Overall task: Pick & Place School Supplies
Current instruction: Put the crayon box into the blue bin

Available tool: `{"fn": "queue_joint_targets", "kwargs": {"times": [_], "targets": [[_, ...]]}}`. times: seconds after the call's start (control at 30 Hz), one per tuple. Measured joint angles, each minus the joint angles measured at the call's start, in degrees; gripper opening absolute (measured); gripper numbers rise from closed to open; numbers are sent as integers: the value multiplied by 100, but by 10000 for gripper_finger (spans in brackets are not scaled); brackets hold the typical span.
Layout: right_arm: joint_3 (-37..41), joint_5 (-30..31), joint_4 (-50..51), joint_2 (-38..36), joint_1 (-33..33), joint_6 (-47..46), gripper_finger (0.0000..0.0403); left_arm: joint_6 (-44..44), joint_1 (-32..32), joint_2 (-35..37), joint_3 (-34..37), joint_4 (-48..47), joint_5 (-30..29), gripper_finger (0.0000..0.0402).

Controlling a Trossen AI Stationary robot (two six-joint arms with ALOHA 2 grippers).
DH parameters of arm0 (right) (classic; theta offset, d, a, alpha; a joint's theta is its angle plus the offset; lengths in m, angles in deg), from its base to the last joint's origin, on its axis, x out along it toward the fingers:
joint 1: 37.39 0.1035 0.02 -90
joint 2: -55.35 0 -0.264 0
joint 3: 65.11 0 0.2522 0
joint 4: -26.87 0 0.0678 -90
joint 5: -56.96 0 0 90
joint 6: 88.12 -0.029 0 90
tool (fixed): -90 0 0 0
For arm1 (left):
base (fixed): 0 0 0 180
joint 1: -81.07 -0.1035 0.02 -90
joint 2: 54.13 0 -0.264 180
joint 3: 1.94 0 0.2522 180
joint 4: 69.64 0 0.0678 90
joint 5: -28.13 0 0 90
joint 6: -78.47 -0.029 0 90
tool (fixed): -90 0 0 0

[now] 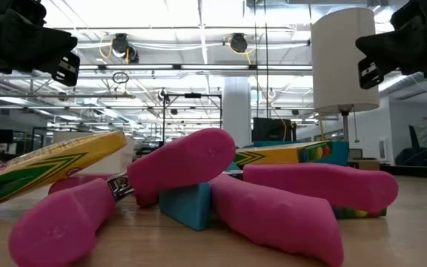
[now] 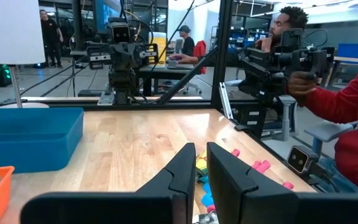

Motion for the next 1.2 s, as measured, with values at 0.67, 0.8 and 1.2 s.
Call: {"fn": "queue_joint_targets", "kwargs": {"times": [0.67, 0.8, 1.2], "targets": [[-196, 1229, -5141, 4678, 1879, -531, 99, 13, 0, 0, 0, -2, 0, 47], [-622, 1647, -5423, 5423, 2325, -361, 136, 11, 0, 0, 0, -2, 0, 47], [-2143, 1679, -4938, 7172, 2669, -296, 194, 9, 0, 0, 0, -4, 0, 47]]}}
